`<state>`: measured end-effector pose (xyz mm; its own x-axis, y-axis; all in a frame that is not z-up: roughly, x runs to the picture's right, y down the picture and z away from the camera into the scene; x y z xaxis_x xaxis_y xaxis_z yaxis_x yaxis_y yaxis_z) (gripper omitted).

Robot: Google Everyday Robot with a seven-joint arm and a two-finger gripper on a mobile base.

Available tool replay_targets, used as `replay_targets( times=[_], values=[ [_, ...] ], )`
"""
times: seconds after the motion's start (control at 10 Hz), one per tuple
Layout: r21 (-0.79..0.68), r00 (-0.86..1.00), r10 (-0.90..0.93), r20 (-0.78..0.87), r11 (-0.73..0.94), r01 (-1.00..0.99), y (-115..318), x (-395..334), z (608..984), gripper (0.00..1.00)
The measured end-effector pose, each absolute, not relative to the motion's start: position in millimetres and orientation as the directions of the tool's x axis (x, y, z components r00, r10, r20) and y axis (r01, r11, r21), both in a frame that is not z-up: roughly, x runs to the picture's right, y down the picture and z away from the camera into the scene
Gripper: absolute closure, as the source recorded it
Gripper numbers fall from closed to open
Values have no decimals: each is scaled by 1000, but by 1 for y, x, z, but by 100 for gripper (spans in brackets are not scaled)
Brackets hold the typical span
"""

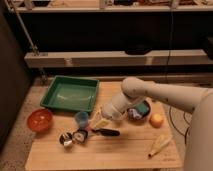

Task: Place brush in metal cup

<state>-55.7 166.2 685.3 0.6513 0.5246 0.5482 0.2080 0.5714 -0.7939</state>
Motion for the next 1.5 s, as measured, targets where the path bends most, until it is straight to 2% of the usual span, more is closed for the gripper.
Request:
replay_targets(
  times=[0.2,0.4,0.6,0.8,1.5],
  values=[
    [-819,690,534,488,553,152,160,-46,692,100],
    [-836,704,559,438,541,91,158,-19,694,96],
    [-851,714,589,378,525,18,158,17,697,75],
    [-855,716,594,366,519,7,160,26,699,60],
    [-854,717,590,370,520,13,160,23,699,59]
  ],
)
